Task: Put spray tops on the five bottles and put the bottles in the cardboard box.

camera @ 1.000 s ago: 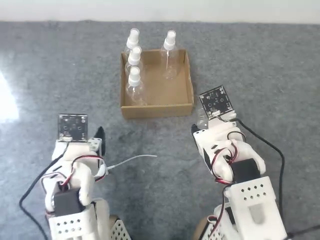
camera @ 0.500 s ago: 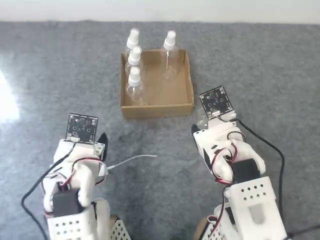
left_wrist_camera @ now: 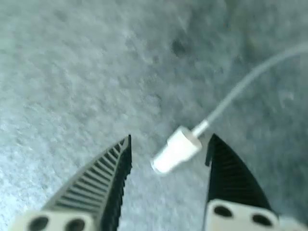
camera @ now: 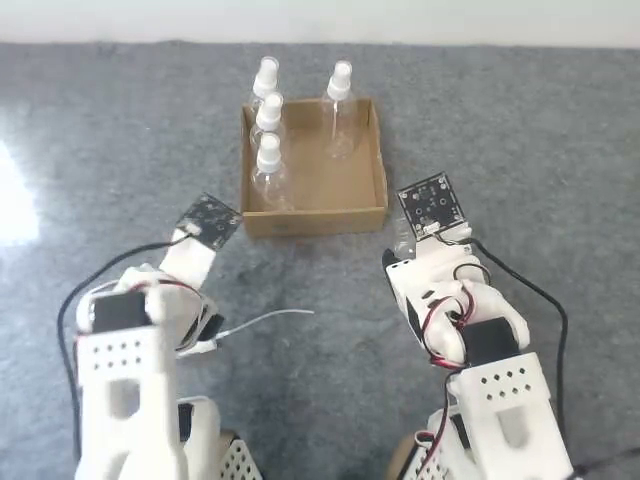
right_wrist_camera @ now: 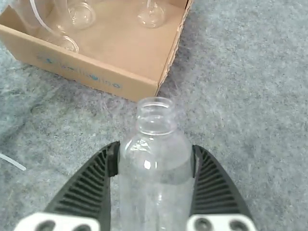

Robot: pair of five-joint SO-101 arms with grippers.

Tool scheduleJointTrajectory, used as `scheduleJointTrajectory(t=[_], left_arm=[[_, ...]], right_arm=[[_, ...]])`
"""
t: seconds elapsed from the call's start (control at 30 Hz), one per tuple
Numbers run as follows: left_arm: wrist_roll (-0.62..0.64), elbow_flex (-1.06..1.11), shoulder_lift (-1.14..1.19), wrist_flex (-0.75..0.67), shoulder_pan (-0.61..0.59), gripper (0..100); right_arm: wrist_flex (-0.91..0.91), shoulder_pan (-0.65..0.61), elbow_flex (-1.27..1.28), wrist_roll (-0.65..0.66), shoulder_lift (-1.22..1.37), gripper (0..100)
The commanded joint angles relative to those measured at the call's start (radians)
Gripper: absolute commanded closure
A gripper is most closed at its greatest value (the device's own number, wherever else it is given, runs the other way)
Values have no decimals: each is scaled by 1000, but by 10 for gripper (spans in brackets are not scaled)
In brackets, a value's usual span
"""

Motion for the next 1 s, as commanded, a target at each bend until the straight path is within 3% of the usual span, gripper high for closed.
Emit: scheduleJointTrajectory(t=[0.0,0.2,0.53,0.83,0.97], left_arm=[[-104,-79,184,28,-3,761],[-305,-81,367,21,-23,761],[-404,-88,470,-110,-201,760],[-405,-88,612,-265,-276,761],[-315,-96,634,-356,-299,761]], right_arm=[[-24,10,-15,-3,-19,940],[-24,10,-15,-3,-19,940],[-24,12,-15,-3,-19,938],[-24,12,-15,-3,-19,938],[-24,12,-15,-3,-19,937]])
